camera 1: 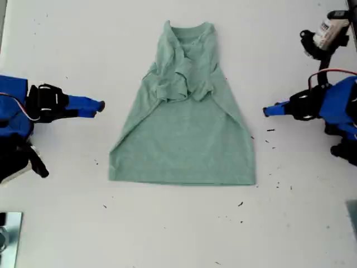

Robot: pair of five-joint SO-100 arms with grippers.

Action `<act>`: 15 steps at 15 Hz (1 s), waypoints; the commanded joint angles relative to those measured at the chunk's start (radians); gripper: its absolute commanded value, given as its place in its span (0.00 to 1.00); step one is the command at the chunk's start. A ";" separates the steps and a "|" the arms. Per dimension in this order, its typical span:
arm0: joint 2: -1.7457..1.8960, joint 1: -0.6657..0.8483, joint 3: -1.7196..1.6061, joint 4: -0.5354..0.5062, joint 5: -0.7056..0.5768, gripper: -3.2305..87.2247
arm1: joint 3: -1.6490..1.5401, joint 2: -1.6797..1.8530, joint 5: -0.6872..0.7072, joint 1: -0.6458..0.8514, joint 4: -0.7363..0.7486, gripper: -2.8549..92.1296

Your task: Fold t shirt

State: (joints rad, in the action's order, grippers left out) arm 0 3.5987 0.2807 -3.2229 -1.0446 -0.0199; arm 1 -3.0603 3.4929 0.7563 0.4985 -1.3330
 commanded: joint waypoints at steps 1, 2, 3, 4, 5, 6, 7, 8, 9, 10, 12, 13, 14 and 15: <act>0.006 -0.009 -0.009 0.000 -0.005 0.21 | -0.044 0.011 0.012 0.000 -0.006 0.16; 0.006 -0.009 -0.009 0.000 -0.005 0.21 | -0.044 0.011 0.012 0.000 -0.006 0.16; 0.006 -0.009 -0.009 0.000 -0.005 0.21 | -0.044 0.011 0.012 0.000 -0.006 0.16; 0.006 -0.009 -0.009 0.000 -0.005 0.21 | -0.044 0.011 0.012 0.000 -0.006 0.16; 0.006 -0.009 -0.009 0.000 -0.005 0.21 | -0.044 0.011 0.012 0.000 -0.006 0.16; 0.006 -0.009 -0.009 0.000 -0.005 0.21 | -0.044 0.011 0.014 0.071 -0.006 0.15; 0.006 -0.009 -0.009 0.000 -0.005 0.21 | -0.044 0.011 0.009 0.212 -0.006 0.15; 0.006 -0.005 -0.009 0.000 -0.008 0.24 | -0.044 0.011 0.008 0.334 -0.006 0.15; 0.006 0.000 -0.009 0.000 -0.008 0.20 | -0.044 0.011 0.006 0.431 -0.006 0.15; 0.006 0.002 -0.009 0.000 -0.011 0.18 | -0.044 0.011 0.006 0.503 -0.006 0.15; 0.006 0.000 -0.009 0.000 -0.011 0.19 | -0.044 0.011 0.006 0.580 -0.006 0.14; 0.006 -0.002 -0.009 0.000 -0.011 0.20 | -0.044 0.011 0.006 0.597 -0.006 0.14; 0.006 -0.003 -0.009 0.000 -0.011 0.20 | -0.044 0.008 -0.018 0.572 -0.006 0.15; 0.006 -0.008 -0.009 0.000 -0.011 0.20 | -0.044 0.011 -0.018 0.509 -0.006 0.14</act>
State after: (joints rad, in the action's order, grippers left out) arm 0 3.5987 0.2807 -3.2229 -1.0446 -0.0261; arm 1 -3.0603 3.4929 0.7501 1.0600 -1.3330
